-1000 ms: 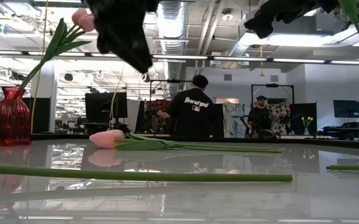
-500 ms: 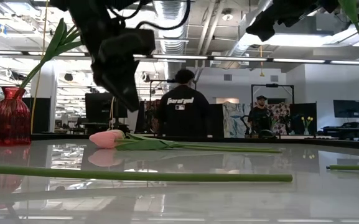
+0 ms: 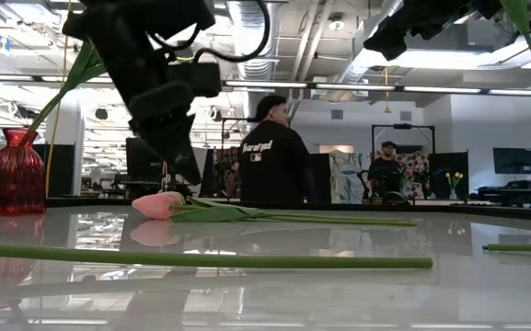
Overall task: Sort flowers into vase by color
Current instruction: Put the pink flower into the red flower vase
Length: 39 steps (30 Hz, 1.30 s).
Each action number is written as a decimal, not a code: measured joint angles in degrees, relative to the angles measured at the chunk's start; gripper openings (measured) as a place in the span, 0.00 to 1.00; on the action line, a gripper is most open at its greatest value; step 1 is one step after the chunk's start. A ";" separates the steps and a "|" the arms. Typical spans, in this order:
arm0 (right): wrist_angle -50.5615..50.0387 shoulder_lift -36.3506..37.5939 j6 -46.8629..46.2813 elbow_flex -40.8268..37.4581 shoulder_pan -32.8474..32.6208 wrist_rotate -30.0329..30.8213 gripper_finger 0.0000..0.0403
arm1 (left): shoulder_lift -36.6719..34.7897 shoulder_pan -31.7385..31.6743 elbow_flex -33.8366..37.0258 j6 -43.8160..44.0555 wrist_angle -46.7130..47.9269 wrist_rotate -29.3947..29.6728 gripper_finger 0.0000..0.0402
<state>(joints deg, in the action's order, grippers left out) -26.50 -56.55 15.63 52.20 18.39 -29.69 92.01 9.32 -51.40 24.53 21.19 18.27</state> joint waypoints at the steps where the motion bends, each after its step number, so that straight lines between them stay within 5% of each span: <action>1: 0.00 0.00 0.29 0.00 0.00 0.00 0.72 | 0.00 0.00 0.50 0.19 -0.15 -0.19 0.29; 29: 1.38 -0.02 0.92 0.00 0.11 -0.03 0.72 | 6.23 -1.27 4.09 0.19 -8.07 -0.57 0.28; 39: 2.04 -0.02 0.75 0.00 0.76 0.11 0.72 | 2.80 -1.22 2.85 0.64 -2.88 -3.53 0.02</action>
<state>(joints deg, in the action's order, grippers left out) -24.46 -56.58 16.38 52.21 19.15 -29.58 94.81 8.10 -48.55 25.17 18.32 14.74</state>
